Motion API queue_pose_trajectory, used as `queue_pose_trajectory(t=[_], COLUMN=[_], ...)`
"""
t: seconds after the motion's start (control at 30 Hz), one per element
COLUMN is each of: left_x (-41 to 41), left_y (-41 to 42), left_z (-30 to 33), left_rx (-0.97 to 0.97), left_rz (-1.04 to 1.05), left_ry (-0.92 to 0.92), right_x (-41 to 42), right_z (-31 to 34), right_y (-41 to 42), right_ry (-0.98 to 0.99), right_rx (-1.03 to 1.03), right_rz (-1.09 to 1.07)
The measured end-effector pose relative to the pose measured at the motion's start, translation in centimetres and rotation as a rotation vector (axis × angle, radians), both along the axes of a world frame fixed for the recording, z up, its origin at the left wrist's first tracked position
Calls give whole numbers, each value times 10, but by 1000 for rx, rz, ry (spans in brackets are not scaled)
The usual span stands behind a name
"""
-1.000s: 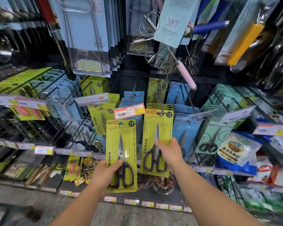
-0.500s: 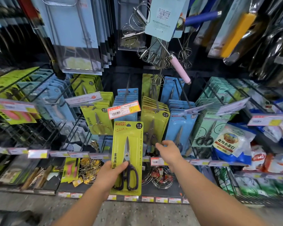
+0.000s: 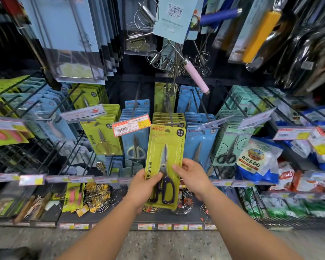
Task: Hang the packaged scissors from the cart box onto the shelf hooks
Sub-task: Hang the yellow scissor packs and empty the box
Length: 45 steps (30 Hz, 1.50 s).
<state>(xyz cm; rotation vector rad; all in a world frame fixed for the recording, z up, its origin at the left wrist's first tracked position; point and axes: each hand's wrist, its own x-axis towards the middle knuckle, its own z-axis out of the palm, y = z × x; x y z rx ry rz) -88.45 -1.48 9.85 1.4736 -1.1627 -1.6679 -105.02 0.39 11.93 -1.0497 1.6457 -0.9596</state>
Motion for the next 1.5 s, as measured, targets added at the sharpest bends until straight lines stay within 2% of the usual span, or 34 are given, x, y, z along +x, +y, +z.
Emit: queue_pose_trajectory(t=[0.4, 0.87, 1.3, 1.5], left_x=[-15, -32, -33, -25], left_y=[-15, -57, -57, -44], left_z=[0, -12, -17, -21], left_rx=[-29, -17, 10, 18], left_rz=[9, 53, 30, 3], left_ry=[-20, -89, -152, -295], right_x=[-11, -8, -6, -10], right_z=[-4, -6, -5, -11], right_y=[-19, -60, -59, -40], right_ry=[-21, 297, 362, 404], right_rx=[-29, 26, 128, 267], right_rz=[-48, -146, -165, -86])
